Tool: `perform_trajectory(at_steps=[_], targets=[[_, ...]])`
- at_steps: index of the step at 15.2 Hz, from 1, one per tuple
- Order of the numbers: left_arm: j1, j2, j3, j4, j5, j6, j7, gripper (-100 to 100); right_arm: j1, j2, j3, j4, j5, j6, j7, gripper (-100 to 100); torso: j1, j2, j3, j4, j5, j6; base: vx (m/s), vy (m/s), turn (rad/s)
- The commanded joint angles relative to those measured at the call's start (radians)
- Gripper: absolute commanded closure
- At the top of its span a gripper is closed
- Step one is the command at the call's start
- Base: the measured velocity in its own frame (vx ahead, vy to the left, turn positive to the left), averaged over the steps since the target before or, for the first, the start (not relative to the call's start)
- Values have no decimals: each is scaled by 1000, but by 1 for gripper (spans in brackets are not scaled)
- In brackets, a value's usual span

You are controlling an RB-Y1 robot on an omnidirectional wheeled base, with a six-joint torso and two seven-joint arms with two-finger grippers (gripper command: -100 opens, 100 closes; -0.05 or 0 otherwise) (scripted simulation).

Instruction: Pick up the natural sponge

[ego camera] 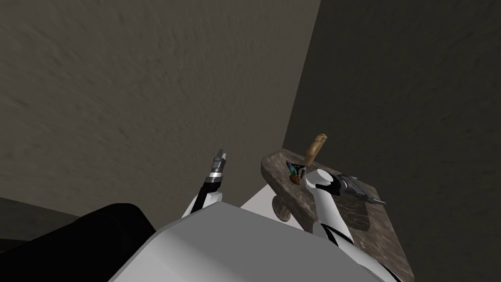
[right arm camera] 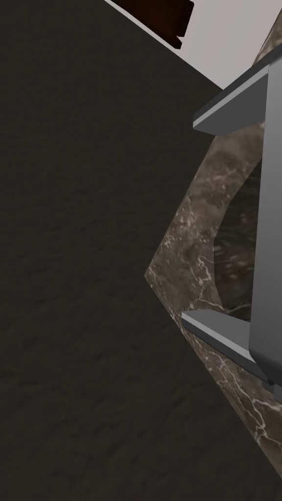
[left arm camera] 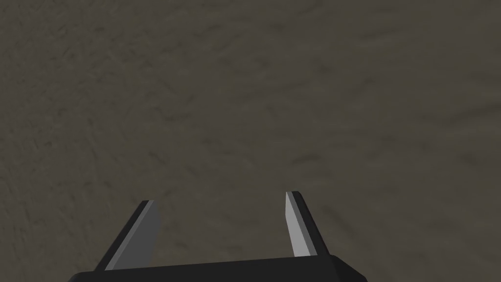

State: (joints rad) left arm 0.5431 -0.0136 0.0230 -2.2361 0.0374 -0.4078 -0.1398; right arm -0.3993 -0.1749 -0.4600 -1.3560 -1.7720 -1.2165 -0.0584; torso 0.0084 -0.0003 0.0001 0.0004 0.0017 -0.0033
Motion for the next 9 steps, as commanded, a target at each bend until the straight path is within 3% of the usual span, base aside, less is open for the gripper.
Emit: perform_trajectory(at_steps=[1,2,4,5,8,9], targets=[[0,0,0,0,0,0,0,0,-5,2,-2,7,-33,-7,-3,-100,0,0,0,0,0,0,0,0,0],[0,0,0,0,0,0,0,0,-45,4,-24,51,-67,-41,-12,-100,0,0,0,0,0,0,8,1,86],[-1,1,-3,0,0,0,0,0,-45,4,-24,51,-111,-41,-12,-100,2,1,1,0,0,-3,4,-10,104],[-1,1,-3,0,0,0,1,0,-82,7,-45,94,-135,-76,-20,-100,4,1,1,1,1,-3,4,-6,150],[-1,0,-3,0,0,0,1,0,-82,7,-45,94,-189,-76,-20,-100,5,1,1,1,1,-3,4,-3,60],[-1,0,-3,0,0,0,1,0,-119,9,-65,135,-221,-109,-28,-100,6,2,1,1,1,-3,5,2,100]])
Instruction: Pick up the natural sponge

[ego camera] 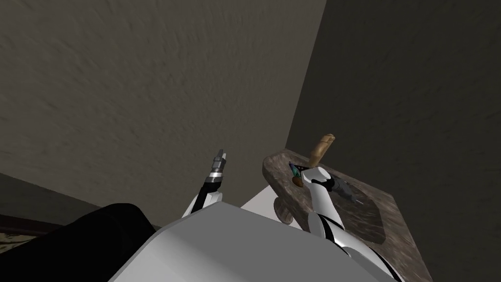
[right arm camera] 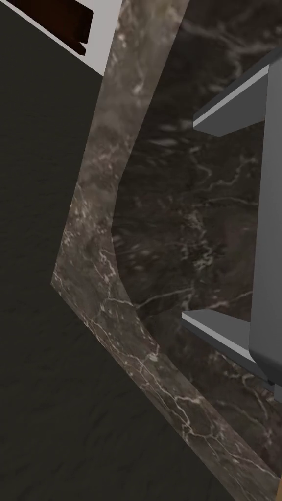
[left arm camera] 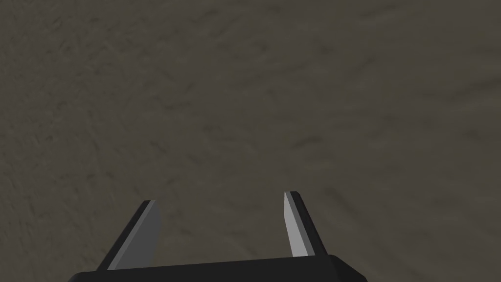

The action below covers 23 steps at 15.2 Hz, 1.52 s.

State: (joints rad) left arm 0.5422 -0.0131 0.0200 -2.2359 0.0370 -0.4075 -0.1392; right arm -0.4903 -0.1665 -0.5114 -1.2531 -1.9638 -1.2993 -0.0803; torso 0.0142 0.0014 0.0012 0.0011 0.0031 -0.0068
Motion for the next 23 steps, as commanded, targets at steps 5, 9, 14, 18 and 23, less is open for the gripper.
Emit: perform_trajectory(at_steps=[5,9,14,18,23], targets=[[0,0,0,0,0,0,0,0,-62,4,-33,72,-139,-59,-14,-100,0,0,0,0,0,0,8,-7,94],[0,0,0,0,0,0,0,0,-95,6,-51,109,-208,-90,-22,-100,0,0,0,0,0,0,7,-9,66],[0,0,0,0,0,0,0,0,-153,11,-85,178,-321,-150,-36,-100,0,-1,0,0,0,0,13,-13,86],[0,0,0,0,0,0,0,0,-179,13,-101,209,-384,-178,-42,-100,-1,-1,0,0,0,0,13,-17,63],[0,0,0,0,0,0,0,0,-239,18,-139,286,-502,-251,-57,-100,-2,-1,-1,0,0,0,23,-30,84]])
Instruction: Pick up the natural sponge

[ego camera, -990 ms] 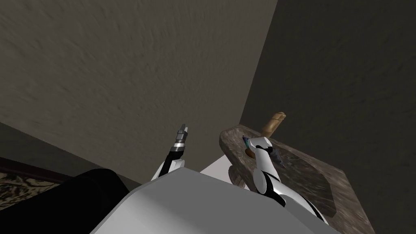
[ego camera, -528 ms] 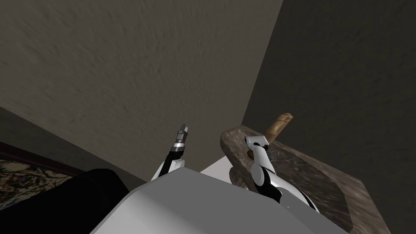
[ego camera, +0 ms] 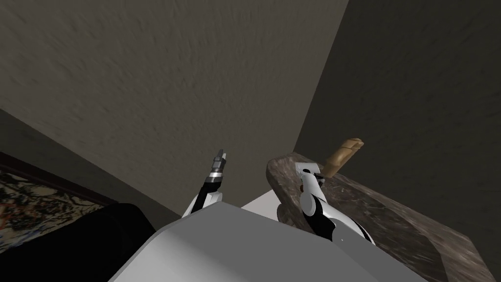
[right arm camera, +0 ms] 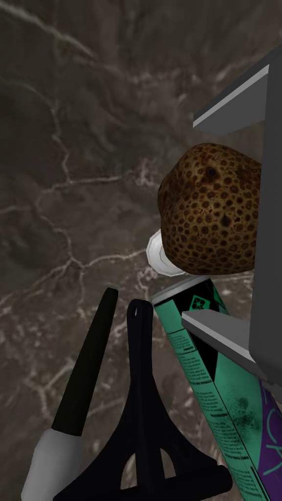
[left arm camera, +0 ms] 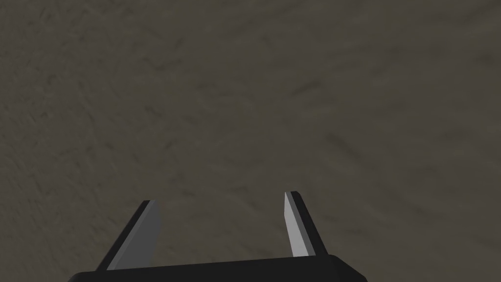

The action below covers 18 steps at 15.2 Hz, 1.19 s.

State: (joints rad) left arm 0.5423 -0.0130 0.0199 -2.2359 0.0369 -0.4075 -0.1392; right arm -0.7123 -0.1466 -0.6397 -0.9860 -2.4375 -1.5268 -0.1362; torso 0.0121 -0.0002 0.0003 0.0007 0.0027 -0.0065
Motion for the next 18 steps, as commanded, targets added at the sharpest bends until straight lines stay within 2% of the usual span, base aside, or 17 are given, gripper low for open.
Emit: perform_trajectory(at_steps=[1,5,8,9,10,13,14,15,18], targets=[[0,0,0,0,0,0,0,0,-17,-2,-10,19,-44,-23,-1,-100,0,0,0,0,0,0,28,-45,59],[0,0,0,0,0,0,0,0,-47,-1,-35,67,-124,-78,-11,-100,-1,0,0,0,0,0,35,-48,53],[0,0,0,0,0,0,0,0,-52,-1,-42,80,-144,-98,-13,-100,-2,-1,0,0,0,1,36,-56,26],[0,0,0,0,0,0,0,0,-54,-5,-39,89,-134,-78,-17,-100,-2,-1,0,0,0,1,20,-31,9],[0,0,0,0,0,0,0,0,-32,9,-48,97,-136,-50,-23,-100,-1,0,0,0,0,1,28,-47,-21],[0,0,0,0,0,0,0,0,-10,24,-57,105,-136,-18,-29,-100,-3,-1,-1,-1,-1,1,29,-64,-27],[0,0,0,0,0,0,0,0,-25,16,-53,110,-136,-34,-29,-100,-6,-2,-2,-2,-3,2,8,-31,4],[0,0,0,0,0,0,0,0,-23,18,-54,112,-136,-29,-31,100,-8,-4,-3,-3,-3,2,0,0,0],[0,0,0,0,0,0,0,0,-21,21,-55,114,-137,-33,-31,100,-10,-8,-5,-3,-3,2,-6,3,-1]])
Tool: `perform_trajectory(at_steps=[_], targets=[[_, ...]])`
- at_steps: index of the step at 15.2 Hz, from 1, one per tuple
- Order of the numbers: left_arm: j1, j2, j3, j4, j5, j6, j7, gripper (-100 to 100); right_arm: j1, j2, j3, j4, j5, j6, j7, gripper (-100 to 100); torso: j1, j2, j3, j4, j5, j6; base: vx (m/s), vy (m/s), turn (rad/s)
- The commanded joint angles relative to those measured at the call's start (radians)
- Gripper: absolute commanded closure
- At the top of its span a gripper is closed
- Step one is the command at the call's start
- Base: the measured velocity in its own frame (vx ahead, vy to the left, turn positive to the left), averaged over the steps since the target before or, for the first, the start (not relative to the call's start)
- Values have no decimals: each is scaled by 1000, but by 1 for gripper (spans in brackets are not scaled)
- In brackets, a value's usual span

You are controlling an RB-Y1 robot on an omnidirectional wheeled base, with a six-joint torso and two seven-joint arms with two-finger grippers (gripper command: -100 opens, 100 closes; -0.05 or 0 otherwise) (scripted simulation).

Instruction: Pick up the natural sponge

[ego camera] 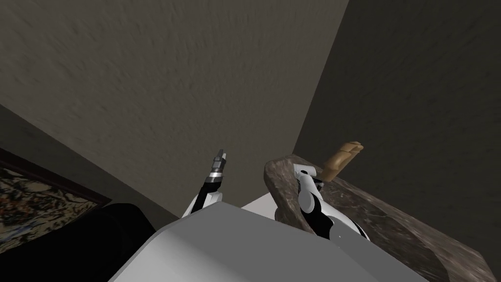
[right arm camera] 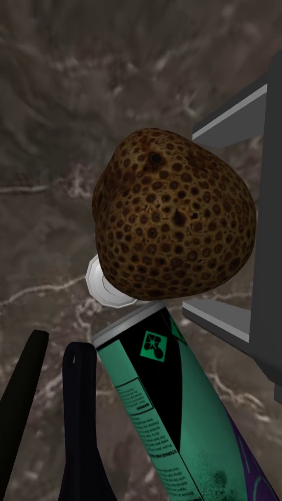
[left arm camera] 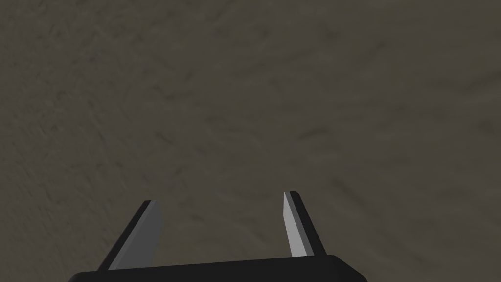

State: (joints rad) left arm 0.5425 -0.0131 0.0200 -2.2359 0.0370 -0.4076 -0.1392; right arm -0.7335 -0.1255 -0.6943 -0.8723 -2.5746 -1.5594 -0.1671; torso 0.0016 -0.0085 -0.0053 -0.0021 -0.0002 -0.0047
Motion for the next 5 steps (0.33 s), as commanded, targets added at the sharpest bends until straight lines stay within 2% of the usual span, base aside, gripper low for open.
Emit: perform_trajectory(at_steps=[1,2,4,5], targets=[[0,0,0,0,0,0,0,0,0,0,0,0,0,0,0,100,0,0,0,0,0,0,0,0,0],[0,0,0,0,0,0,0,0,-20,-18,10,-20,1,-30,11,100,0,0,0,0,0,0,-17,25,25],[0,0,0,0,0,0,0,0,-33,-27,15,-25,1,-50,14,100,3,0,0,1,1,-1,-27,59,33],[0,0,0,0,0,0,0,0,-26,-20,11,-9,1,-29,5,100,4,1,1,1,2,-1,-21,42,6]])
